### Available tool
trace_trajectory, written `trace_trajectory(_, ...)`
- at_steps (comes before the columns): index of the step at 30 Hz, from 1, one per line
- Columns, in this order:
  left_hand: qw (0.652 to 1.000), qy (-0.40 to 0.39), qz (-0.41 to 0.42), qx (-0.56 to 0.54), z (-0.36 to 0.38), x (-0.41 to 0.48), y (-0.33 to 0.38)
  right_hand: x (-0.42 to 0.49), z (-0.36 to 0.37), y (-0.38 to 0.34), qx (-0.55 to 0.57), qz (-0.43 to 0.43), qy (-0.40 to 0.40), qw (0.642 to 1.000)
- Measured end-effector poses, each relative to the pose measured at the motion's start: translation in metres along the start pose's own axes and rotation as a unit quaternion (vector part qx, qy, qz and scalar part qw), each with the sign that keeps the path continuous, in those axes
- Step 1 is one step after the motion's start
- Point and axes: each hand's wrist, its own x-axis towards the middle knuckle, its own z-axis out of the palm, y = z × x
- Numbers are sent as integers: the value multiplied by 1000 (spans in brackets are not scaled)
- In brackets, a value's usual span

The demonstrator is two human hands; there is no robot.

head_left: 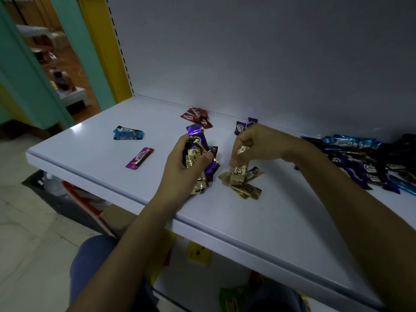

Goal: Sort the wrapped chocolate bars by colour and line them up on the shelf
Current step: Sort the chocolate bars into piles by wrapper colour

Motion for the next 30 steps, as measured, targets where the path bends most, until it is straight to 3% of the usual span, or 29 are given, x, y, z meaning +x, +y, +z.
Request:
trace_trajectory(2,1000,5,-6,0,0,-1,0,3,2,4,-65,16,-15,998)
trace_trajectory(4,1000,4,-7,-8,1,-2,2,3,1,3,-85,11,25,996)
trace_trajectory(6,1000,-6,-2,-7,2,-3,3,3,4,-4,-19,-21,86,996)
trace_trajectory(9,999,-29,19,30,4,-6,3,1,18,-25,137,-75,88,984)
trace_trajectory(12,994,-50,52,82,5,-6,4,5,36,-33,156,-110,112,975)
trace_trajectory(17,997,-15,25,70,1,-2,2,7,40,-30,271,-33,142,951)
trace_trajectory(21,999,22,-23,28,-1,-2,-2,11,27,-19,369,32,238,898)
trace_trajectory(22,999,31,-36,13,-2,-1,-2,13,22,-10,336,35,286,897)
trace_trajectory(24,997,47,-55,-12,-3,0,-3,22,12,17,119,16,405,906)
trace_trajectory(26,996,60,-60,-38,-4,2,-4,31,3,46,-107,12,472,875)
trace_trajectory(28,993,74,-63,-62,-5,3,-3,36,-2,68,-231,47,478,846)
trace_trajectory(30,990,90,-65,-82,-4,4,-2,39,2,80,-288,90,438,847)
